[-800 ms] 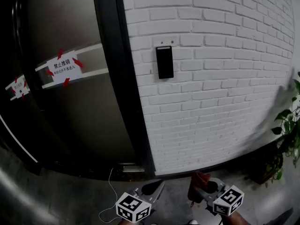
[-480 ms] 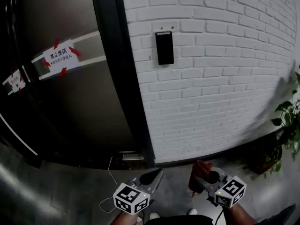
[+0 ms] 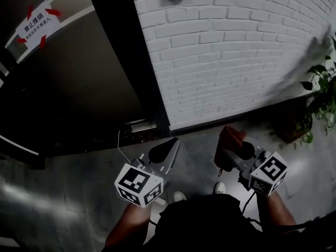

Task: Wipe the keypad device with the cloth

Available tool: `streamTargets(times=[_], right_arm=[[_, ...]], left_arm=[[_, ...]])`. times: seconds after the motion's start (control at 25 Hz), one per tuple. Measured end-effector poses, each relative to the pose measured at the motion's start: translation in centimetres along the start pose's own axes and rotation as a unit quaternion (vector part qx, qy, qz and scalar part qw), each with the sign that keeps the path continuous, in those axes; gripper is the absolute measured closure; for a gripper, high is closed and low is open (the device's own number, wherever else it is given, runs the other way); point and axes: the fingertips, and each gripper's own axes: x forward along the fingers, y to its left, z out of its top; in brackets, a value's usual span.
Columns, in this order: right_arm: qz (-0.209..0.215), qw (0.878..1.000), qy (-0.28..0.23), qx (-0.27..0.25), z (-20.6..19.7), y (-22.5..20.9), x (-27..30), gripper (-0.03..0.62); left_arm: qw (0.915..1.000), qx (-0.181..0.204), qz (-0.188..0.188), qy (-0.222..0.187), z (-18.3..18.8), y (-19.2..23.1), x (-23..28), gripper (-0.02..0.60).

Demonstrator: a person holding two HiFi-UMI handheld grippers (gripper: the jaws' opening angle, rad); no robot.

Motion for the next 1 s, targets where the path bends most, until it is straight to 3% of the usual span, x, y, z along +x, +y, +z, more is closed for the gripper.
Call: streamTargets(times=[0.28, 0.48, 0.76, 1.0], right_arm=[[-0.022, 1.000, 0.000, 0.011, -0.7, 0.6, 2.6, 0.536], [-0.018, 1.000, 0.006, 0.014, -0.5, -1.7, 4.1, 0.536], [0.031, 0.999, -0.012, -0.019, 3.2, -8.3, 7.8, 0.536], [0.090, 0.994, -0.028, -0.048, 6.8, -14.6, 10.4, 0.536]], left_arm=[[0.9994, -0.009, -0.028, 0.016, -1.3, 2.6, 0.2, 0.565], [0.9993, -0.012, -0.031, 0.019, -0.9, 3.7, 2.5, 0.565], [0.9999, 0.004, 0.012, 0.008, 2.8, 6.6, 8.5, 0.565], [0.9970, 0.034, 0.070, -0.006, 8.2, 9.1, 14.0, 0.566]])
